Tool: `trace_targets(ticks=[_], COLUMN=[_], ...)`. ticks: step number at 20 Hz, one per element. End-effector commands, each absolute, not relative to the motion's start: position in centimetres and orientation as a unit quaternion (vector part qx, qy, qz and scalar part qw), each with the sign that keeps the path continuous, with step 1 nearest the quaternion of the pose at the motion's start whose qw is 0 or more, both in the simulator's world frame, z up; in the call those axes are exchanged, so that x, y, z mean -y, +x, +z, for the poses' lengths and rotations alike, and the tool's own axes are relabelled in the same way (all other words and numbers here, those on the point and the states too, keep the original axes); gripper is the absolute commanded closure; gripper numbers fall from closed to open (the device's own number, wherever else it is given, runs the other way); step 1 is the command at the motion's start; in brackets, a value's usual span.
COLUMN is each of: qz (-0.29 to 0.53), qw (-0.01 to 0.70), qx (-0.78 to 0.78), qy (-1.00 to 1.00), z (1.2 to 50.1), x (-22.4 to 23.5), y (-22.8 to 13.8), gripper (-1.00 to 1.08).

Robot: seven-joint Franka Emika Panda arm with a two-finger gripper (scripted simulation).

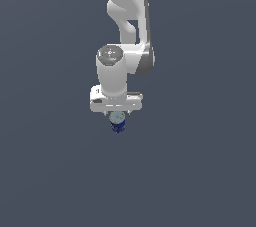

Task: Pick up the object and move it to a goal position.

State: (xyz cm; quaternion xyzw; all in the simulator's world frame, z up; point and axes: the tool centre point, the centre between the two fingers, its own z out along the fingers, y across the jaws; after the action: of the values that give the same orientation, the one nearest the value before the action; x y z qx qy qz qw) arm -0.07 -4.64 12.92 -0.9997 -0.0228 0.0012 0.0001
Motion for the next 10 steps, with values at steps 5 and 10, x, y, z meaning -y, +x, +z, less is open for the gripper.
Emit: trace_targets(ticks=[5,10], qz=[0.001,0.001], qw=[0.0,0.0], qx=[0.024,0.024], qy=[-1.0,-1.0], z=[12.4,10.6], x=[4.8,4.9], y=[-0.1,-0.1], gripper=[-0.92,-0.92])
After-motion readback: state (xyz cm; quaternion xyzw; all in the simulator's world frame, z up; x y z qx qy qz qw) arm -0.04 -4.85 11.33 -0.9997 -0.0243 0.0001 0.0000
